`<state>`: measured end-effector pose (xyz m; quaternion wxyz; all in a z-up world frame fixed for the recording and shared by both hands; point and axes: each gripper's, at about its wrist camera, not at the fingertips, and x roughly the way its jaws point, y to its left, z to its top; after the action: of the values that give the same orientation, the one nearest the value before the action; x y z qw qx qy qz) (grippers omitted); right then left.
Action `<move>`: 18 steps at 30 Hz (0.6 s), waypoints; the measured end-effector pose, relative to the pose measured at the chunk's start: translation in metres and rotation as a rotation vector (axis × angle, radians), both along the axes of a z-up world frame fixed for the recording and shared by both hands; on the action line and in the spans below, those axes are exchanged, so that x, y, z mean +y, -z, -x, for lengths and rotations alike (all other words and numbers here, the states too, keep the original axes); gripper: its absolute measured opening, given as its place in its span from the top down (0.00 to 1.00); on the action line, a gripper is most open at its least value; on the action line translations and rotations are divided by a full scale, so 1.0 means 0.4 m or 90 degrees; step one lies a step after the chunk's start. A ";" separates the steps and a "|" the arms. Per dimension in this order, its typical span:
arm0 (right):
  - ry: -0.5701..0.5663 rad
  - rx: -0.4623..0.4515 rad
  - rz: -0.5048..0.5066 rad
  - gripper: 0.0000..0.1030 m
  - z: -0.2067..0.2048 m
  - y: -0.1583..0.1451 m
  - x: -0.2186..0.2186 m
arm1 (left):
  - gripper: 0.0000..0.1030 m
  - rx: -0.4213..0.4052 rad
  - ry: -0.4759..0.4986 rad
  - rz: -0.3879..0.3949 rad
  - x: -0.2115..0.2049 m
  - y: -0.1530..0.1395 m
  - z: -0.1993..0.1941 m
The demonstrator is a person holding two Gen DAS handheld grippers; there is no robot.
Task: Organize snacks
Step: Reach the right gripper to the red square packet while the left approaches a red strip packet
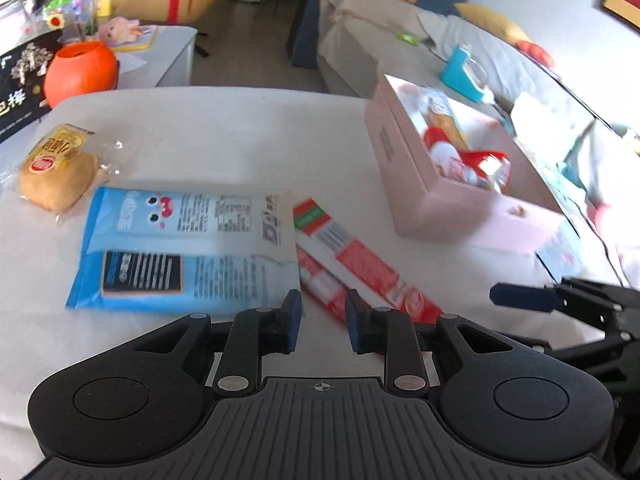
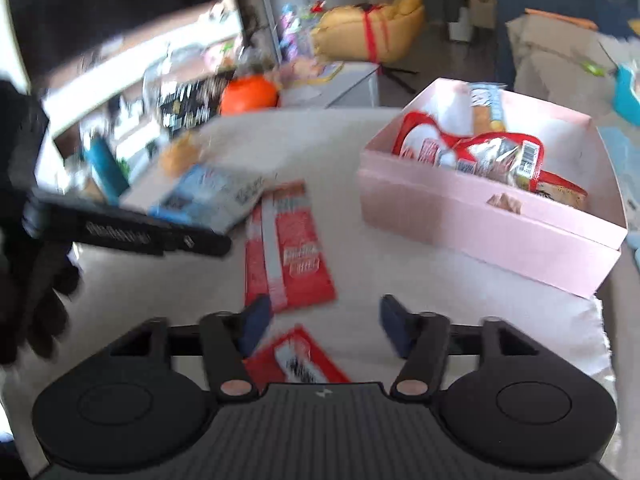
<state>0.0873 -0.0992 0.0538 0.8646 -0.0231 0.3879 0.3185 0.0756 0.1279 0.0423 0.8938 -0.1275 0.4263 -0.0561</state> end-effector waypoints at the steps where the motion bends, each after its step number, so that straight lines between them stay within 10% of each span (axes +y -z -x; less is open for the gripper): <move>1: 0.007 0.001 -0.011 0.33 -0.011 0.001 0.003 | 0.74 -0.001 -0.005 0.000 0.001 0.001 -0.007; 10: -0.110 0.055 -0.018 0.32 0.009 0.039 0.145 | 0.74 -0.013 -0.030 -0.041 0.017 -0.003 -0.036; 18: -0.071 0.015 0.035 0.24 0.100 0.031 0.016 | 0.60 -0.031 0.057 -0.133 -0.101 0.013 -0.062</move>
<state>0.0473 -0.0929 0.0413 0.8401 -0.0647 0.4045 0.3555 0.1004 0.0877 0.0373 0.9089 -0.0130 0.4132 -0.0546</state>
